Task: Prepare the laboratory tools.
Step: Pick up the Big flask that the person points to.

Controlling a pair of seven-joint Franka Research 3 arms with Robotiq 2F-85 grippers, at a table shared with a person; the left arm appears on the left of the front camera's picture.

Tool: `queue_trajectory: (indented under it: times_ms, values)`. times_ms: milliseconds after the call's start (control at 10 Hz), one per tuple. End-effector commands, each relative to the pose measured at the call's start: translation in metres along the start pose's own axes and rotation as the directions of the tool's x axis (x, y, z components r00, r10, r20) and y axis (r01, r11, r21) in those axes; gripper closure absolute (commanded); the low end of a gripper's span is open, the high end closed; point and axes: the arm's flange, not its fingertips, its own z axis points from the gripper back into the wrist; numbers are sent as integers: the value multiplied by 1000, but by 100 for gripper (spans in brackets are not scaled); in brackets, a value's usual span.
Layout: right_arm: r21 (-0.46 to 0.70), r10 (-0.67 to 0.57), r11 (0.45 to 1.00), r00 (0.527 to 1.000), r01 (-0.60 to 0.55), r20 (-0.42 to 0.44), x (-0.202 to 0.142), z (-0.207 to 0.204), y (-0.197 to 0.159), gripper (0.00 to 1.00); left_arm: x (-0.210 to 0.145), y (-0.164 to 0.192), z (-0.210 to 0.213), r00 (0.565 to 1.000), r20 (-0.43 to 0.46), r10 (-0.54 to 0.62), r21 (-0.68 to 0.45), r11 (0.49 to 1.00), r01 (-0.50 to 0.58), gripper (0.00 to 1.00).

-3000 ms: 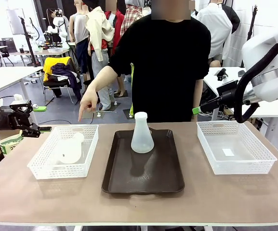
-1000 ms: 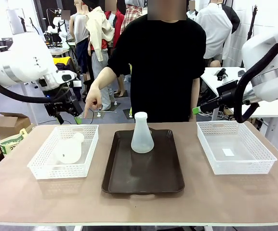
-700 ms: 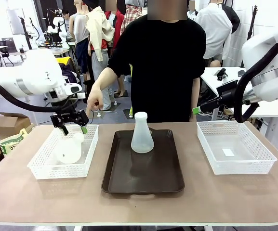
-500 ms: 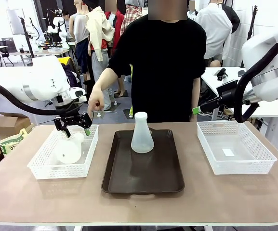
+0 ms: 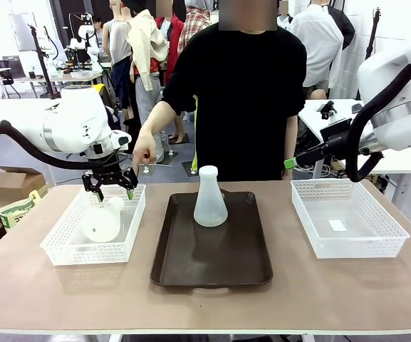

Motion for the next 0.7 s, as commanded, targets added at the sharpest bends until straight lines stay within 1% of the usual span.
queue_trajectory:
  times_ms: [0, 200, 300, 600]
  values:
    - [-1, 1, 1000, 1000, -1, -2, 0, 1, 0, 0, 19, 6, -6, 999, -16, -45, -29, 999, 44, 0]
    - [-1, 1, 1000, 1000, -1, -2, 0, 1, 0, 0, 30, 17, -11, 997, -27, -70, -60, 996, 68, 0]
    - [-1, 1, 1000, 1000, -1, -2, 0, 1, 0, 0, 33, 21, -16, 996, -8, -93, -62, 994, 92, 0]
    - [-1, 1, 1000, 1000, -1, -2, 0, 1, 0, 0, 35, 24, -29, 990, -57, -132, -75, 989, 128, 0]
